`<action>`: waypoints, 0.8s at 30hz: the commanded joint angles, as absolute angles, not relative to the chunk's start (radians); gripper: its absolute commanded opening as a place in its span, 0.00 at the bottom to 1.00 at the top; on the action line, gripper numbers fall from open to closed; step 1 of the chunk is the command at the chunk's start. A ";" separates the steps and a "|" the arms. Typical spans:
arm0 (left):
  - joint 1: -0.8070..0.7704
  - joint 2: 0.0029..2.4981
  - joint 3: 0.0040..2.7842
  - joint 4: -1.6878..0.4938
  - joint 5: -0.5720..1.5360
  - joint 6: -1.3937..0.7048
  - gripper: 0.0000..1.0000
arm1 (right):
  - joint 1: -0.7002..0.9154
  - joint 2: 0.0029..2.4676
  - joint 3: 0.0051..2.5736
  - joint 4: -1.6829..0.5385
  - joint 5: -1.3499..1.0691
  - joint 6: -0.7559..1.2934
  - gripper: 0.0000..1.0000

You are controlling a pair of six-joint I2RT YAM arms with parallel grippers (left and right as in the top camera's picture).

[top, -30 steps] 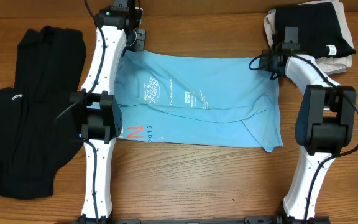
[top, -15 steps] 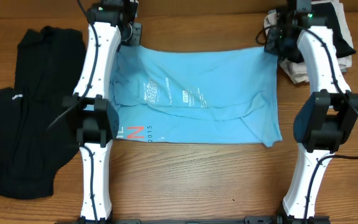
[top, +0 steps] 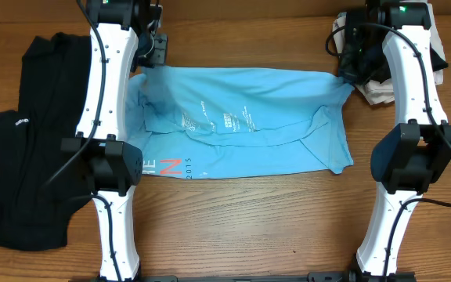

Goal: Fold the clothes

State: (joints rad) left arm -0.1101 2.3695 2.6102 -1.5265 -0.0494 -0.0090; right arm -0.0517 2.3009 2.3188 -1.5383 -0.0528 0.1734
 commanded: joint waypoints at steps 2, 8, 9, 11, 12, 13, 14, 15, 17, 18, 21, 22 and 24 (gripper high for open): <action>-0.104 2.360 2.621 -1.589 -0.063 -0.030 0.04 | -0.053 2.240 2.341 -1.587 0.014 0.210 0.04; -0.105 2.360 2.617 -1.690 -0.062 -0.052 0.04 | -0.053 2.238 2.304 -1.644 0.025 0.210 0.04; -0.105 2.360 2.608 -1.690 -0.060 -0.063 0.04 | -0.053 2.238 2.292 -1.645 0.025 0.210 0.04; -0.105 2.360 2.591 -1.690 -0.060 -0.069 0.04 | -0.053 2.238 2.268 -1.644 0.025 0.212 0.04; -0.105 2.360 2.570 -1.690 -0.060 -0.069 0.04 | -0.053 2.238 2.253 -1.644 0.025 0.214 0.04; -0.105 2.360 2.544 -1.690 -0.061 -0.069 0.04 | -0.053 2.238 2.236 -1.643 0.024 0.215 0.04; -0.105 2.360 2.513 -1.690 -0.061 -0.071 0.04 | -0.053 2.238 2.220 -1.641 0.024 0.215 0.04; -0.105 2.360 2.478 -1.690 -0.064 -0.075 0.04 | -0.053 2.238 2.202 -1.637 0.024 0.218 0.04; -0.104 2.360 2.398 -1.690 -0.086 -0.086 0.04 | -0.053 2.238 2.164 -1.633 0.024 0.222 0.04; -0.104 2.360 2.358 -1.690 -0.112 -0.106 0.04 | -0.053 2.238 2.146 -1.632 0.024 0.222 0.04; -0.104 2.360 2.255 -1.690 -0.157 -0.148 0.04 | -0.053 2.238 2.085 -1.626 0.025 0.222 0.04; -0.104 2.360 2.227 -1.690 -0.157 -0.157 0.04 | -0.053 2.238 2.059 -1.621 0.025 0.222 0.04; -0.104 2.360 2.176 -1.690 -0.157 -0.162 0.04 | -0.053 2.238 2.017 -1.605 0.025 0.222 0.04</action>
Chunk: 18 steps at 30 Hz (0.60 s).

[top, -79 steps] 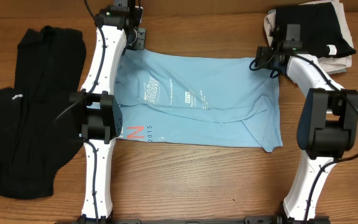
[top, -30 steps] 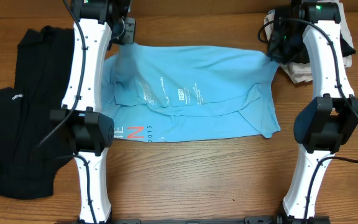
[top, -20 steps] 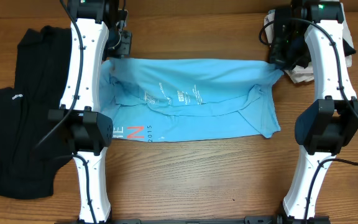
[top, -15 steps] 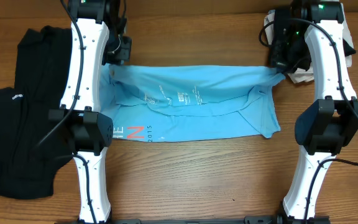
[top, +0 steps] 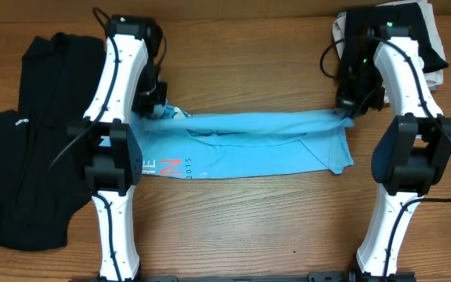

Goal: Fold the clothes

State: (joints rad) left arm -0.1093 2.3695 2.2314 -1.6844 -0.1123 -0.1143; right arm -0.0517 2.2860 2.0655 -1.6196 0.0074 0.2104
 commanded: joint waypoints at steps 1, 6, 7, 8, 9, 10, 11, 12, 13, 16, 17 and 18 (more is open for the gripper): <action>-0.104 2.360 2.153 -1.690 -0.157 -0.162 0.04 | -0.053 2.238 1.996 -1.602 0.025 0.223 0.04; -0.106 2.360 2.074 -1.690 -0.157 -0.156 0.46 | -0.053 2.238 1.897 -1.573 0.025 0.222 0.32; -0.106 2.360 2.067 -1.690 -0.157 -0.156 0.66 | -0.053 2.238 1.883 -1.566 0.025 0.223 0.47; -0.106 2.360 2.063 -1.690 -0.157 -0.155 0.79 | -0.054 2.238 1.874 -1.561 0.025 0.222 0.63; -0.106 2.360 2.063 -1.690 -0.157 -0.153 0.86 | -0.055 2.238 1.869 -1.557 0.025 0.222 0.69; -0.106 2.360 2.064 -1.689 -0.160 -0.154 0.89 | -0.056 2.238 1.869 -1.553 0.025 0.223 0.73; -0.106 2.360 2.065 -1.689 -0.167 -0.154 0.92 | -0.056 2.238 1.869 -1.547 0.025 0.223 0.74; -0.106 2.360 2.072 -1.690 -0.182 -0.154 0.93 | -0.057 2.236 1.874 -1.542 0.025 0.222 0.75; -0.106 2.360 2.080 -1.691 -0.196 -0.154 0.94 | -0.060 2.236 1.879 -1.536 0.024 0.223 0.74; -0.105 2.352 2.139 -1.690 -0.213 -0.157 0.95 | -0.064 2.226 1.909 -1.525 0.020 0.222 0.74; -0.104 2.343 2.173 -1.690 -0.211 -0.161 0.95 | -0.064 2.218 1.923 -1.525 0.021 0.221 0.73; -0.104 2.336 2.200 -1.687 -0.209 -0.162 0.95 | -0.064 2.207 1.932 -1.523 0.021 0.218 0.73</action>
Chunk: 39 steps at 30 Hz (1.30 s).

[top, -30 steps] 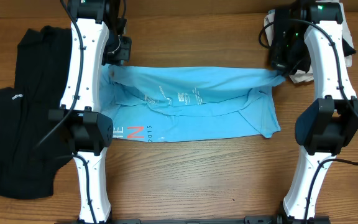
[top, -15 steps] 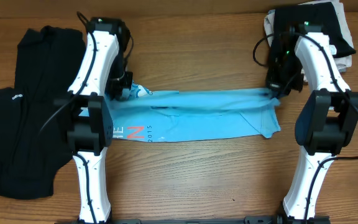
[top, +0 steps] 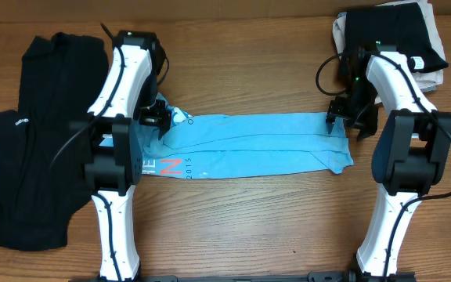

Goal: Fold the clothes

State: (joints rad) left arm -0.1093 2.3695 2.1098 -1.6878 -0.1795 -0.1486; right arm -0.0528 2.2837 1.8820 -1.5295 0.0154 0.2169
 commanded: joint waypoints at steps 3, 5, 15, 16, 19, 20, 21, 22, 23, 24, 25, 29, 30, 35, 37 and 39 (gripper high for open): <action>-0.103 2.291 2.281 -1.642 -0.193 -0.169 0.96 | -0.064 2.149 1.953 -1.515 0.001 0.179 0.73; -0.101 2.254 2.298 -1.587 -0.185 -0.168 0.98 | -0.064 2.101 1.958 -1.512 -0.015 0.162 0.73; -0.047 2.273 2.250 -1.278 -0.006 -0.179 0.88 | -0.062 1.989 1.953 -1.492 -0.066 0.126 0.73; -0.044 2.292 2.247 -1.256 -0.002 -0.197 0.81 | -0.062 1.989 1.948 -1.489 -0.066 0.126 0.73; -0.039 2.349 2.246 -1.223 -0.002 -0.242 0.70 | -0.062 1.989 1.943 -1.490 -0.065 0.126 0.73; -0.039 2.365 2.246 -1.219 -0.002 -0.253 0.67 | -0.062 1.989 1.943 -1.490 -0.065 0.126 0.73; -0.039 2.379 2.246 -1.218 -0.003 -0.263 0.65 | -0.062 1.989 1.943 -1.489 -0.065 0.126 0.73; -0.039 2.393 2.246 -1.217 -0.008 -0.277 0.62 | -0.062 1.989 1.943 -1.490 -0.065 0.126 0.74; -0.039 2.404 2.246 -1.217 -0.013 -0.289 0.60 | -0.062 1.989 1.943 -1.490 -0.065 0.126 0.75; -0.039 2.417 2.246 -1.217 -0.025 -0.308 0.60 | -0.062 1.989 1.943 -1.491 -0.065 0.126 0.75; -0.038 2.427 2.246 -1.219 -0.041 -0.331 0.59 | -0.062 1.989 1.943 -1.491 -0.065 0.126 0.76; -0.018 2.450 2.246 -1.229 -0.055 -0.376 0.57 | -0.062 1.990 1.943 -1.494 -0.065 0.126 0.77; -0.012 2.454 2.246 -1.233 -0.055 -0.386 0.55 | -0.062 1.990 1.943 -1.494 -0.065 0.126 0.78; 0.005 2.474 2.245 -1.252 -0.056 -0.421 0.51 | -0.062 1.990 1.943 -1.493 -0.065 0.127 0.81; 0.007 2.480 2.245 -1.254 -0.055 -0.428 0.51 | -0.062 1.990 1.943 -1.493 -0.065 0.126 0.82; 0.008 2.482 2.241 -1.254 -0.055 -0.434 0.51 | -0.062 1.990 1.943 -1.493 -0.065 0.126 0.82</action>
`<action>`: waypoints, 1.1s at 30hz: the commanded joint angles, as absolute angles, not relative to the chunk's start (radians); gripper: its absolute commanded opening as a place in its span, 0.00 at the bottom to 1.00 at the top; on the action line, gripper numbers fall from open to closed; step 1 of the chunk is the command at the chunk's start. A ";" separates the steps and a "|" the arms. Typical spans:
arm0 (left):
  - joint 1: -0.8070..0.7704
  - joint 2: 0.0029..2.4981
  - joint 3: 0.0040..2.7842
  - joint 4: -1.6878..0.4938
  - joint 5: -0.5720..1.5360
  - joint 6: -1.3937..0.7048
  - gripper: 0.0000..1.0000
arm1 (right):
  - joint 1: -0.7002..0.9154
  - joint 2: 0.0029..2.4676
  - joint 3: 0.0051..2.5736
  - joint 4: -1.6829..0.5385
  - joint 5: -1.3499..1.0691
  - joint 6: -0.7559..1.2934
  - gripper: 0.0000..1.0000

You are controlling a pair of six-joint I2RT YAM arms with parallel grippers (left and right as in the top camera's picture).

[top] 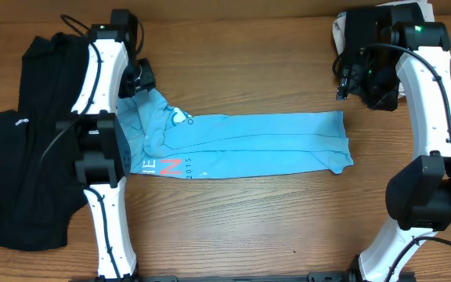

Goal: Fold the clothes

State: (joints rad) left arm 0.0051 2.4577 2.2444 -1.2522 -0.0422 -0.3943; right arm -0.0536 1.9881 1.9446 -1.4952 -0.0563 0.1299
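A light blue T-shirt (249, 145) lies across the table's middle, folded into a long narrow band with red letters at its lower left. Its left end is bunched and drawn up toward my left gripper (137, 84), which sits just above that end and looks shut on the cloth. My right gripper (349, 82) hangs clear of the shirt, above and beyond its right end, with nothing in it; its fingers seem open.
A black garment (22, 133) is spread out at the far left beside the left arm. A pile of black and white clothes (386, 27) sits at the back right corner, behind the right arm.
My right gripper has let go of the shirt's right end and moved back toward the far edge. My left gripper has moved up and left, and the shirt's left end has followed it.
Both grippers held the shirt's far edge near the back of the table, the shirt lying wide. At the following moments they were nearer, the far edge brought over the shirt, leaving a narrow band. Now the right gripper is off it and the left end is bunched.
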 commanded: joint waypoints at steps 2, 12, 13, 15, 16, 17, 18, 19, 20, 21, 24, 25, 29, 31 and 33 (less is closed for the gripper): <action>0.008 2.482 2.240 -1.259 -0.055 -0.435 0.50 | -0.062 1.990 1.943 -1.493 -0.065 0.126 0.82; 0.007 2.482 2.119 -1.212 -0.052 -0.435 0.39 | -0.062 1.990 1.943 -1.490 -0.065 0.126 0.82; 0.009 2.482 2.114 -1.210 -0.052 -0.435 0.38 | -0.062 1.990 1.943 -1.490 -0.065 0.126 0.82; 0.013 2.482 2.114 -1.209 -0.051 -0.435 0.35 | -0.062 1.990 1.943 -1.489 -0.065 0.126 0.82; 0.014 2.481 2.114 -1.206 -0.051 -0.435 0.33 | -0.062 1.990 1.943 -1.489 -0.065 0.126 0.82; 0.014 2.481 2.115 -1.203 -0.050 -0.435 0.27 | -0.062 1.990 1.943 -1.489 -0.065 0.126 0.82; 0.014 2.480 2.116 -1.202 -0.047 -0.435 0.23 | -0.062 1.990 1.943 -1.489 -0.065 0.126 0.82; 0.014 2.480 2.118 -1.202 -0.043 -0.434 0.19 | -0.062 1.990 1.943 -1.489 -0.065 0.126 0.83; 0.014 2.479 2.121 -1.202 -0.035 -0.434 0.19 | -0.062 1.990 1.943 -1.489 -0.065 0.126 0.83; 0.015 2.479 2.127 -1.203 -0.028 -0.434 0.19 | -0.062 1.990 1.943 -1.489 -0.065 0.126 0.83; 0.015 2.477 2.149 -1.208 -0.014 -0.433 0.19 | -0.062 1.990 1.943 -1.489 -0.065 0.126 0.83; 0.015 2.477 2.159 -1.212 -0.007 -0.427 0.19 | -0.062 1.990 1.943 -1.489 -0.065 0.126 0.83; 0.015 2.477 2.208 -1.245 -0.007 -0.412 0.18 | -0.062 1.990 1.943 -1.490 -0.065 0.126 0.84; 0.015 2.477 2.236 -1.261 -0.008 -0.396 0.21 | -0.062 1.990 1.943 -1.490 -0.065 0.126 0.84; 0.015 2.477 2.263 -1.279 -0.009 -0.388 0.26 | -0.062 1.990 1.943 -1.490 -0.065 0.126 0.85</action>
State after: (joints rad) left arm 0.0086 2.4653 2.2013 -1.2633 -0.0200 -0.4126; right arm -0.0536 1.9881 1.9446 -1.4925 -0.0563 0.1303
